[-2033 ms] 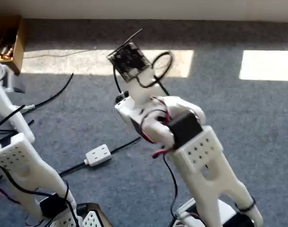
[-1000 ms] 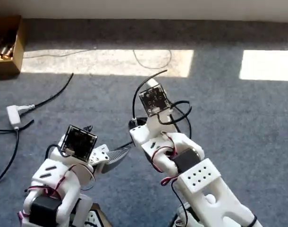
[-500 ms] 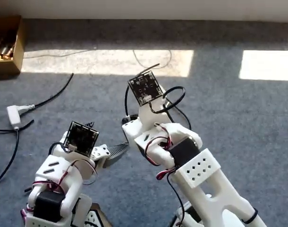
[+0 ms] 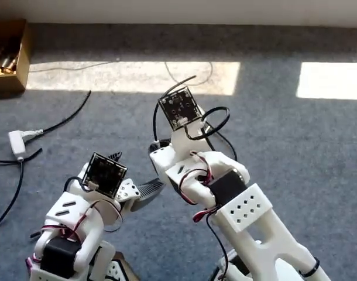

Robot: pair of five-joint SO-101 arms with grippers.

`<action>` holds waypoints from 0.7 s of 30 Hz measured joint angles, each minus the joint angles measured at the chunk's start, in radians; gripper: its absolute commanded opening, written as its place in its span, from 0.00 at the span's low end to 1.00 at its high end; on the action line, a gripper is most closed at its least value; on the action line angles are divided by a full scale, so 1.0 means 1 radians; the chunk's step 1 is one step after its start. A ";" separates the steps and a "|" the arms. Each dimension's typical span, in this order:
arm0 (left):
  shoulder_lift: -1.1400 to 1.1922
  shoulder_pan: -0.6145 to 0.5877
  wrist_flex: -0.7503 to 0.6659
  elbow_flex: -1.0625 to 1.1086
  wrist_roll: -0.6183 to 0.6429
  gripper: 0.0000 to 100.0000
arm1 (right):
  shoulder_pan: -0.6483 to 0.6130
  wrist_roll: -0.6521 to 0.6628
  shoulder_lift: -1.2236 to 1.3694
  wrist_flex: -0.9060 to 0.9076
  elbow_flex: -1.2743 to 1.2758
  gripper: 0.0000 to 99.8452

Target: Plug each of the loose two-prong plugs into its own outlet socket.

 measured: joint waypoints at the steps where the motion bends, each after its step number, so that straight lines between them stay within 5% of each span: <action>1: 0.000 0.003 -0.003 0.000 0.000 0.41 | -0.014 -0.003 0.000 -0.003 0.002 0.01; 8: 0.002 -0.044 -0.103 0.092 0.003 0.41 | -0.109 -0.009 0.000 0.063 -0.025 0.01; 21: 0.002 -0.092 -0.117 0.098 0.000 0.41 | 0.015 0.035 0.000 0.270 -0.166 0.01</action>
